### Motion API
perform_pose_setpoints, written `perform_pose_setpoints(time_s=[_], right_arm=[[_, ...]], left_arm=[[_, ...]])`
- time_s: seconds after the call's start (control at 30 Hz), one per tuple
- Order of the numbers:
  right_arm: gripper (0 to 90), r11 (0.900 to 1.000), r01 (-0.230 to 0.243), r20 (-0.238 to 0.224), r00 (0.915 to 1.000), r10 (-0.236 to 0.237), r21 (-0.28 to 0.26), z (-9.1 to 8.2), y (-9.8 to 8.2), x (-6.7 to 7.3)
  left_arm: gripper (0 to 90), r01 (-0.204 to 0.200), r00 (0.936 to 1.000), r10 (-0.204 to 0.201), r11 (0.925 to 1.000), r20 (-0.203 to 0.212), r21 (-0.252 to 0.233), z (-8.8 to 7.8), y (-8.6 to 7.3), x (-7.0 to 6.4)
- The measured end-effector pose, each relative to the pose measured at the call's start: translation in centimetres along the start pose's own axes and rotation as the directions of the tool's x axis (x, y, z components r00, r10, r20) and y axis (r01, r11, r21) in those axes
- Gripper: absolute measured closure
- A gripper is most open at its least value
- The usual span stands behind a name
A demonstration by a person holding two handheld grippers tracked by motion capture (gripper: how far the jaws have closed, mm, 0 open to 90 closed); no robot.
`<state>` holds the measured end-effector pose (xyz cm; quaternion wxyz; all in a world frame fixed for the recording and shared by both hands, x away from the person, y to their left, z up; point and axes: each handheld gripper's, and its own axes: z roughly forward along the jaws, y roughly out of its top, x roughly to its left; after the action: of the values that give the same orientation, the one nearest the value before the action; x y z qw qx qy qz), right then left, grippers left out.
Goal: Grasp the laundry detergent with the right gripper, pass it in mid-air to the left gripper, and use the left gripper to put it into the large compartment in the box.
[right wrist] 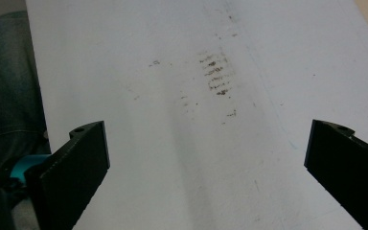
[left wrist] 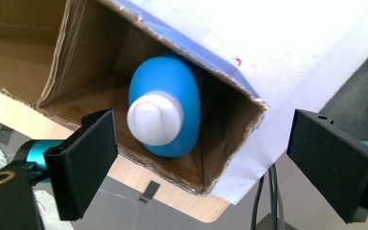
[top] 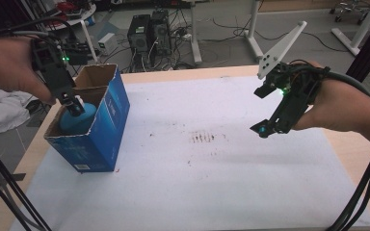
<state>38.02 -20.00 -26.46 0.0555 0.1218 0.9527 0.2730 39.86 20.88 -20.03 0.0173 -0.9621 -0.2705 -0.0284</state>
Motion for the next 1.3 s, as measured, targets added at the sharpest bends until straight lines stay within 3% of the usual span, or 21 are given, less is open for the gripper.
perform_pose_setpoints(time_s=[0.47, 0.67, 0.83, 0.9, 1.03, 1.3], right_arm=[[0.7, 1.000, -0.001, -0.001, 1.0000, 0.001, 0.017, -0.2, 0.1, 0.0], [0.7, 1.000, -0.002, 0.000, 1.0000, 0.002, 0.027, -0.4, 0.4, -0.2], [0.6, 0.999, 0.002, 0.001, 1.0000, -0.002, 0.044, -0.6, 0.9, -0.2], [0.6, 0.999, 0.005, 0.003, 1.0000, -0.005, 0.052, -0.7, 1.1, -0.3], [0.7, 0.997, 0.009, 0.006, 0.9999, -0.010, 0.078, -0.6, 1.4, -0.3], [0.6, 0.987, 0.023, -0.001, 0.9997, -0.023, 0.162, -0.4, 2.2, -0.3]], left_arm=[[4.9, -0.117, 0.9931, 0.117, 0.9930, 0.009, -0.017, -1.1, 2.5, -2.5], [1.6, -0.181, 0.9831, 0.182, 0.9830, 0.025, -0.031, -0.9, 4.0, -3.7], [1.6, -0.249, 0.9654, 0.252, 0.9673, 0.067, -0.048, -0.5, 5.3, -4.9], [1.6, -0.282, 0.9563, 0.286, 0.9574, 0.063, -0.064, -0.4, 5.9, -5.4], [1.7, -0.319, 0.9426, 0.325, 0.9446, 0.077, -0.076, 0.1, 7.0, -6.3], [1.7, -0.355, 0.9267, 0.363, 0.9307, 0.098, -0.088, 1.4, 8.4, -7.1]])
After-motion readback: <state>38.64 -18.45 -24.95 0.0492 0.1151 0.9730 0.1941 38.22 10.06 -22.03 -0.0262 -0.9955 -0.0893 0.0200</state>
